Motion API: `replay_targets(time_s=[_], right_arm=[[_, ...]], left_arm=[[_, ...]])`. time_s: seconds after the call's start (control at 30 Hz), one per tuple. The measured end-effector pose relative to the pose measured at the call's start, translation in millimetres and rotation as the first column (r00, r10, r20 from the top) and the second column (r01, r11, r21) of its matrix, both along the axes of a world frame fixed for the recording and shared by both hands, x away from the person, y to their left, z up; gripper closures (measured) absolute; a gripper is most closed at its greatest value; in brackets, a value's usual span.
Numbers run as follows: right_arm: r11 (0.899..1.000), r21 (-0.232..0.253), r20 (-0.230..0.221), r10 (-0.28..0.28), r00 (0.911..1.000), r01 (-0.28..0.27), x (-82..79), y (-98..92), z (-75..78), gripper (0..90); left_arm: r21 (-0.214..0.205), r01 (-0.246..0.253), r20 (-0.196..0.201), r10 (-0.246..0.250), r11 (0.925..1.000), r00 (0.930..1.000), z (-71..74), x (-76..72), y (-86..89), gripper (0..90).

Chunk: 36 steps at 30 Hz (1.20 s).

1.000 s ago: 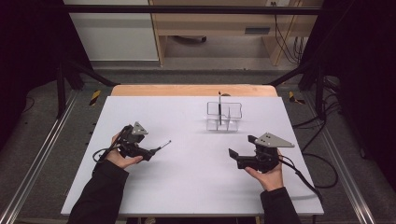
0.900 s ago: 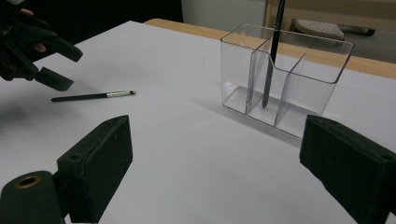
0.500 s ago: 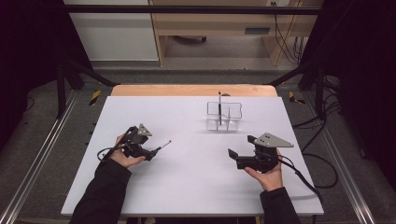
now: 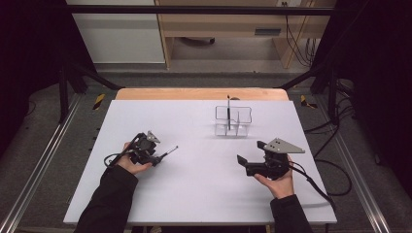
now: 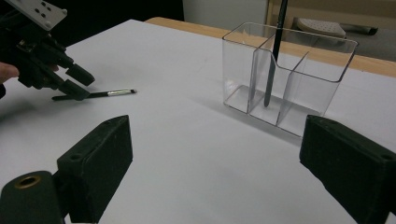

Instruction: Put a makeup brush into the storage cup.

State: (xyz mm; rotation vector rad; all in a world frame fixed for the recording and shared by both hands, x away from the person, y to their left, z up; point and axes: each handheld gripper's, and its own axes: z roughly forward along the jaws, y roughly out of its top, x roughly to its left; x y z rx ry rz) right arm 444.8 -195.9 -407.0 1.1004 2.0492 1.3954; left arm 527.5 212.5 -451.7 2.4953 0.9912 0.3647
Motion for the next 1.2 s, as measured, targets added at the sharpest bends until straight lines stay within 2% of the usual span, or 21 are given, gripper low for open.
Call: replay_targets(time_s=[0.1,0.33,0.63,1.0,1.2], right_arm=[[1.000,0.001,0.001,0.001,1.0000,-0.001,-0.1,0.1,0.0,9.8],[1.000,0.002,0.000,0.000,1.0000,0.000,0.1,0.3,-0.2,9.8],[1.000,0.000,0.000,0.002,1.0000,-0.002,-0.1,0.4,-0.2,9.8],[1.000,0.001,-0.002,0.003,1.0000,-0.003,0.1,0.8,-0.6,9.9],[1.000,0.001,0.000,0.003,1.0000,-0.003,0.0,0.7,-0.5,9.8]], left_arm=[[0.005,-0.011,-0.013,0.011,0.9999,0.9998,-1.7,0.8,1.0,61.5],[-0.020,-0.020,-0.042,0.019,0.9996,0.9989,-1.9,1.1,1.9,71.2],[-0.026,-0.045,-0.058,0.043,0.9986,0.9974,-1.4,0.8,1.8,80.0],[-0.054,-0.070,-0.090,0.065,0.9961,0.9939,-1.0,0.6,4.6,82.9],[-0.064,-0.077,-0.094,0.071,0.9950,0.9930,-1.2,1.0,5.3,82.7]])
